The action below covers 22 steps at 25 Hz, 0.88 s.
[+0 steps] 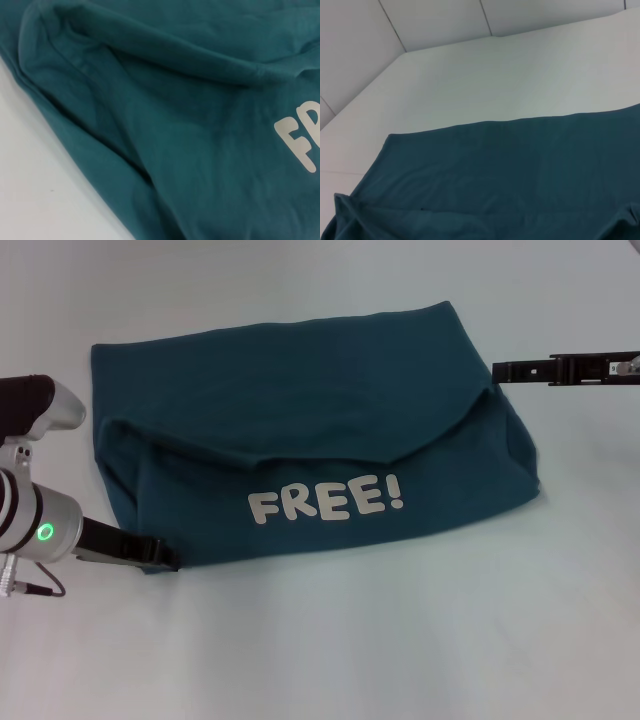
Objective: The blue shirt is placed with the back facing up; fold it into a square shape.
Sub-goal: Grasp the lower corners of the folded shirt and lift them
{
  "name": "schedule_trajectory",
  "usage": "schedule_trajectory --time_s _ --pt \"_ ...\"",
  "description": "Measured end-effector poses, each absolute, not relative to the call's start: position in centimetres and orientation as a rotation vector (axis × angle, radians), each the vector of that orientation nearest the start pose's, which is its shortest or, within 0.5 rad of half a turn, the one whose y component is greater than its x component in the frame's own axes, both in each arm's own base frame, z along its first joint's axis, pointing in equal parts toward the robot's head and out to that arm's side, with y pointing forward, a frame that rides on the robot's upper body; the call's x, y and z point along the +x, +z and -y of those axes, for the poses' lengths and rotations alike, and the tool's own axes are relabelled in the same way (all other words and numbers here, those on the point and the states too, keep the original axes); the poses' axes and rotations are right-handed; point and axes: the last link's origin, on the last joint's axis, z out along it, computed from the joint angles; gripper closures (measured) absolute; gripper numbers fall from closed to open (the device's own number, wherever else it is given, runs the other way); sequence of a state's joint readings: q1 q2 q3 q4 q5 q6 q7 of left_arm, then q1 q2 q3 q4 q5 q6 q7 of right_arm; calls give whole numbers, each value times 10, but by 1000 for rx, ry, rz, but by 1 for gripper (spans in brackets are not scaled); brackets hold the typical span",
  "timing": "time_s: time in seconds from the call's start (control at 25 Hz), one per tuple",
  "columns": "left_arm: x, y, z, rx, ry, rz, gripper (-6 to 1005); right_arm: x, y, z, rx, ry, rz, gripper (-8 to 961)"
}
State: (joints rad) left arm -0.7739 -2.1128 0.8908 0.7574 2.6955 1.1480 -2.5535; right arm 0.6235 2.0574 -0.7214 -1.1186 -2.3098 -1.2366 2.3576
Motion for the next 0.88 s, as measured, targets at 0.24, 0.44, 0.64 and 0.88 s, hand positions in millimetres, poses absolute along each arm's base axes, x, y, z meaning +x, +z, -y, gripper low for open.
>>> schedule_trajectory --time_s 0.24,0.44,0.64,0.88 --pt "-254 -19 -407 -2219 144 1438 709 236 99 -417 -2118 437 -1200 42" --pt "-254 -20 -408 -2221 150 1417 888 239 101 -415 -2107 438 -1220 45" --pt "-254 -21 -409 -2219 149 1407 966 245 110 -407 -2084 411 -1267 48" --pt "-252 -23 -407 -2243 173 1383 964 256 123 -392 -2033 220 -1358 51"
